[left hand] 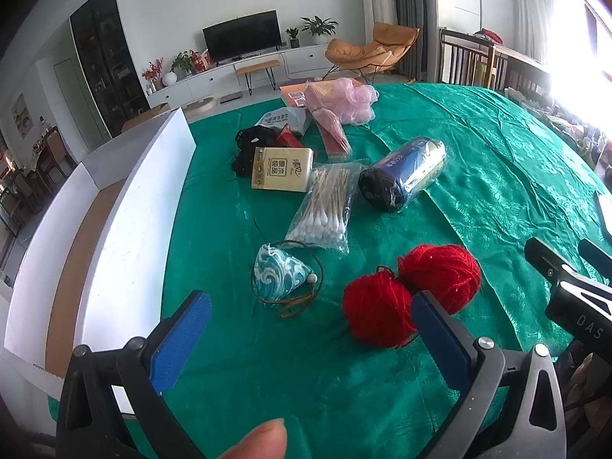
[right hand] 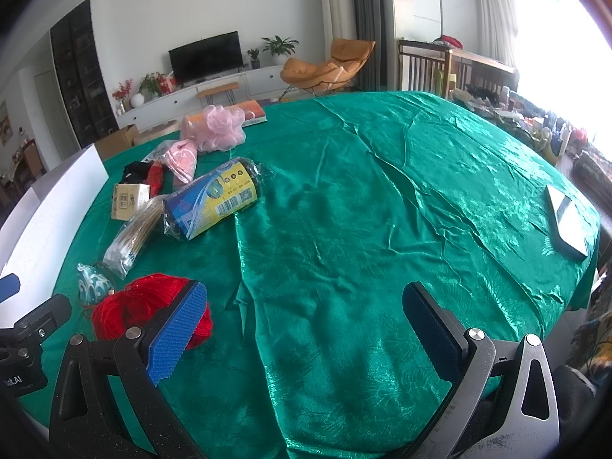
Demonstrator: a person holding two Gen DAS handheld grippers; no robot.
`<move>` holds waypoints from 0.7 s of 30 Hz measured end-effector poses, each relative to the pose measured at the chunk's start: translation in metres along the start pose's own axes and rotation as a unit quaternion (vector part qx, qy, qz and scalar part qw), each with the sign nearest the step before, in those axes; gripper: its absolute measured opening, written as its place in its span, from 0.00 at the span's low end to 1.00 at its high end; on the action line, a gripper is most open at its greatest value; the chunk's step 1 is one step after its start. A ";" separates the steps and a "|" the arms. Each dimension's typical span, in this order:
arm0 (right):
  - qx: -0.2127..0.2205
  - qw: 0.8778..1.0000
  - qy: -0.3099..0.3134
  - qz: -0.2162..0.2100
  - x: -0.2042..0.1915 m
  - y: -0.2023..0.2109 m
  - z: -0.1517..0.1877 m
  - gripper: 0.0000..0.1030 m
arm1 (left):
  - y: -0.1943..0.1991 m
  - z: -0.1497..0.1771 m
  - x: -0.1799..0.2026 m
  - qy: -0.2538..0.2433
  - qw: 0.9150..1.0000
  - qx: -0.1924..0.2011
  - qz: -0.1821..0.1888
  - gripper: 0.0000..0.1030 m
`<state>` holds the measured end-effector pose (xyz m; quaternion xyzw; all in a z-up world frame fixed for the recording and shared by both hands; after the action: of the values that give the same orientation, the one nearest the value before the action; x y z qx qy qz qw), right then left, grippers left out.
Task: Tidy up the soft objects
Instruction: 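Lower the right gripper onto the two red yarn balls and close it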
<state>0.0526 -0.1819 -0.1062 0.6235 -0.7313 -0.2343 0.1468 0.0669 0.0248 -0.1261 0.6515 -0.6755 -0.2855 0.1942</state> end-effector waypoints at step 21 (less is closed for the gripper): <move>-0.182 0.964 0.116 -0.156 -0.081 -0.056 0.058 0.99 | 0.000 0.046 -0.013 -0.029 0.999 -0.035 0.030 1.00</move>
<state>0.0855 -0.0992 -0.1784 0.7154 -0.5485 -0.3092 0.3029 0.0386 0.0442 -0.1601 0.6151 -0.6899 -0.3213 0.2060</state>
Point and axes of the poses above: each gripper's, at about its wrist camera, not at the fingertips, and y roughly against the way its jaws point, x to its right, z to its underside, the point moved 10 cm from there along -y, roughly the way its jaws point, and after that the axes turned 10 degrees about x, right-handed, at the moved point
